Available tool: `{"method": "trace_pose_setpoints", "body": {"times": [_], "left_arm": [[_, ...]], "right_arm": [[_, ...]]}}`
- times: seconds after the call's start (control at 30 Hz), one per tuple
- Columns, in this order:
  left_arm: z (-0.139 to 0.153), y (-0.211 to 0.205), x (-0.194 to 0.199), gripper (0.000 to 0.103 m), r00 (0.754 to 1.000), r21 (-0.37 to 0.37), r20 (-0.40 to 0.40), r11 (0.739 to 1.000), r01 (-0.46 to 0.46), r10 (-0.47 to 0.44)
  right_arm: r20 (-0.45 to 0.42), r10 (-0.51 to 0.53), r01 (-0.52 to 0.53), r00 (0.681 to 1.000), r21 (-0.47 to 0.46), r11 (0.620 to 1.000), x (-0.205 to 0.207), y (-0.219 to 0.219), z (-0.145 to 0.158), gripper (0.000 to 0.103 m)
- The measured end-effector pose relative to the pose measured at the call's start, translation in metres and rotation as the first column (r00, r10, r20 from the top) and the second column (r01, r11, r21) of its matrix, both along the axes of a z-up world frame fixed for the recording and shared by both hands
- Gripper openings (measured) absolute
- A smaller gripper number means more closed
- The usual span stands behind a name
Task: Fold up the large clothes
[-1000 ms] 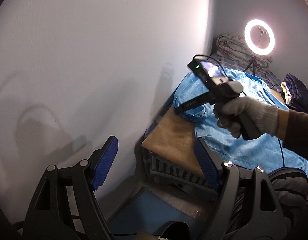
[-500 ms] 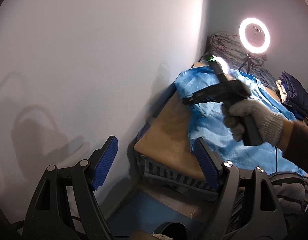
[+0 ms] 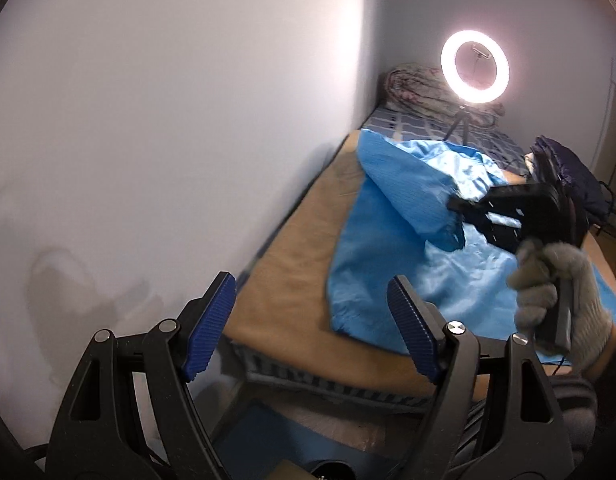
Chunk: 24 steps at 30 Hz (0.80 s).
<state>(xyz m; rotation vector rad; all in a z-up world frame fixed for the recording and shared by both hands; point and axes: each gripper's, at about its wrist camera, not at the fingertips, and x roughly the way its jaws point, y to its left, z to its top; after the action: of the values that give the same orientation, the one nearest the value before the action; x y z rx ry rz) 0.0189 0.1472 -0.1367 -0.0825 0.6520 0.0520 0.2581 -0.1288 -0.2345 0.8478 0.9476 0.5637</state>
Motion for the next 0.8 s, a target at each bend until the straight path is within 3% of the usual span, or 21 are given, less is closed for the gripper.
{"method": "trace_pose_setpoints", "body": {"times": [0.13, 0.23, 0.37, 0.43, 0.53, 0.67, 0.8], "left_arm": [[-0.001, -0.011, 0.004, 0.081, 0.999, 0.019, 0.008, 0.999, 0.045, -0.045], [-0.002, -0.019, 0.012, 0.081, 0.997, 0.021, 0.004, 0.996, 0.082, -0.082], [-0.007, -0.028, 0.031, 0.081, 0.991, -0.013, -0.007, 0.991, 0.136, -0.136], [-0.010, -0.035, 0.044, 0.081, 0.990, -0.022, -0.021, 0.990, 0.140, -0.140], [-0.009, -0.035, 0.054, 0.081, 0.991, -0.027, -0.019, 0.991, 0.130, -0.131], [0.000, -0.025, 0.053, 0.081, 0.996, -0.008, 0.014, 0.996, 0.092, -0.092], [0.004, -0.004, 0.051, 0.081, 0.999, -0.006, 0.019, 0.999, 0.039, -0.039]], "right_arm": [[-0.100, -0.197, 0.209, 0.975, 0.137, 0.968, -0.040, -0.063, -0.014, 0.008], [-0.127, -0.277, 0.289, 0.952, 0.082, 0.954, -0.062, -0.082, -0.022, 0.008], [-0.180, -0.282, 0.281, 0.943, -0.029, 0.959, -0.071, -0.084, -0.037, 0.008], [-0.226, -0.260, 0.258, 0.939, -0.039, 0.965, -0.063, -0.065, -0.047, 0.008], [-0.246, -0.166, 0.178, 0.955, 0.030, 0.984, -0.056, -0.048, -0.057, 0.008], [-0.117, 0.009, 0.000, 0.993, 0.072, 0.997, -0.054, -0.005, -0.026, 0.008], [0.010, 0.222, -0.222, 0.975, 0.032, 0.975, -0.059, 0.035, 0.006, 0.008]]}}
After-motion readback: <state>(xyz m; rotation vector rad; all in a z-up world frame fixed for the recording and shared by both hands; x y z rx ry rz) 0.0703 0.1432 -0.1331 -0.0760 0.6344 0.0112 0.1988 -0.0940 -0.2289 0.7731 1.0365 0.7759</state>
